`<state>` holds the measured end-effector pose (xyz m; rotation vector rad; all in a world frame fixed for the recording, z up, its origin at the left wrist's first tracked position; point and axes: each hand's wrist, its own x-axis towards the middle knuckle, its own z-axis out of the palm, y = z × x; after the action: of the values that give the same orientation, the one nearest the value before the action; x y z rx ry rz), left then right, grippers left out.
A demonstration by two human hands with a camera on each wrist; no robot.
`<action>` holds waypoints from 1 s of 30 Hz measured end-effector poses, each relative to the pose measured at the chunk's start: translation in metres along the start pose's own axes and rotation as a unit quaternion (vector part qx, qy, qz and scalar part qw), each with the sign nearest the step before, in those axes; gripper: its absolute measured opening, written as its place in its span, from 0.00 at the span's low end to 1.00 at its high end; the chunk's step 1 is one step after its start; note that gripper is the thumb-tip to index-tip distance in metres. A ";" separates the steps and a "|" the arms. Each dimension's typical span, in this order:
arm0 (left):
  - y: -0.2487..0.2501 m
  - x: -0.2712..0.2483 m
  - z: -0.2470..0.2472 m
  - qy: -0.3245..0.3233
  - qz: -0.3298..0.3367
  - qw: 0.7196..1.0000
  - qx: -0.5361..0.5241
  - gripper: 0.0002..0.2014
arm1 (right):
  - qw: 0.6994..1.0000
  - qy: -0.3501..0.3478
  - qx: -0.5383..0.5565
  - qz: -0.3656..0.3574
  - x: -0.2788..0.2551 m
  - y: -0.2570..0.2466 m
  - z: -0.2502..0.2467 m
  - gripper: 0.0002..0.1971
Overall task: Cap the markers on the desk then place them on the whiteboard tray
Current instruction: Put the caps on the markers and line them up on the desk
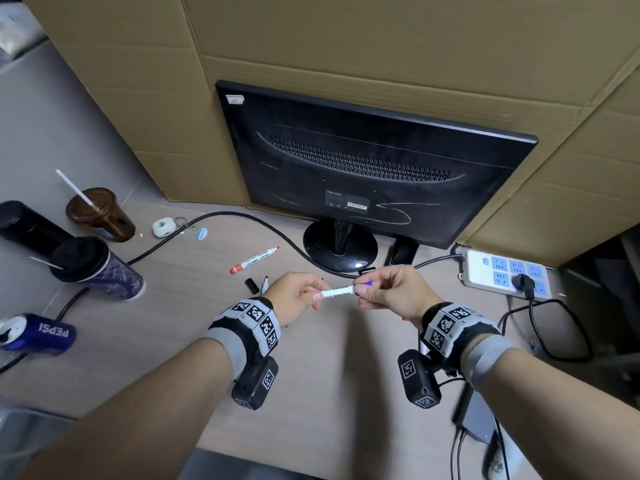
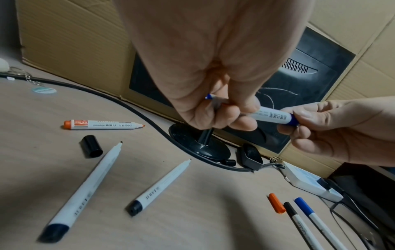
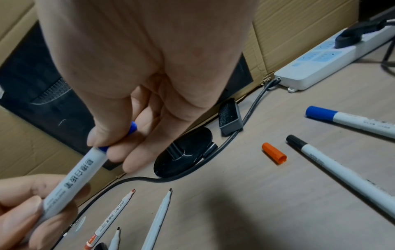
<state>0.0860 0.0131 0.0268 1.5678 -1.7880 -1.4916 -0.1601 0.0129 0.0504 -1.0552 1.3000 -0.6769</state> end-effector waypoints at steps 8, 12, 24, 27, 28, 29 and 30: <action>0.000 0.000 0.005 -0.016 0.023 1.000 -0.001 0.13 | 1.000 -0.006 -0.024 -0.010 0.013 -0.003 -0.004 0.06; -0.002 0.000 0.007 -0.017 0.028 0.999 -0.020 0.13 | 0.999 -0.016 -0.029 -0.010 0.019 -0.005 -0.006 0.07; -0.026 0.002 0.009 -0.012 -0.107 0.994 -0.012 0.07 | 0.991 0.046 0.097 0.076 0.038 0.018 0.012 0.11; -0.055 -0.001 -0.003 0.048 -0.159 0.986 0.013 0.06 | 0.992 0.045 0.011 0.116 0.044 0.041 0.021 0.10; -0.064 -0.003 -0.009 0.066 -0.174 0.982 0.031 0.06 | 0.990 0.052 -0.017 0.130 0.047 0.050 0.025 0.11; -0.073 -0.003 -0.013 0.078 -0.187 0.978 0.053 0.07 | 0.987 0.064 -0.041 0.143 0.050 0.060 0.029 0.12; -0.080 -0.004 -0.018 0.084 -0.202 0.974 0.065 0.09 | 0.983 0.076 -0.069 0.150 0.053 0.068 0.034 0.13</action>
<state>0.1429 0.0205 -0.0323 2.1545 -1.5634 -1.3725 -0.1280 0.0018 -0.0362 -0.9036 1.6182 -0.4499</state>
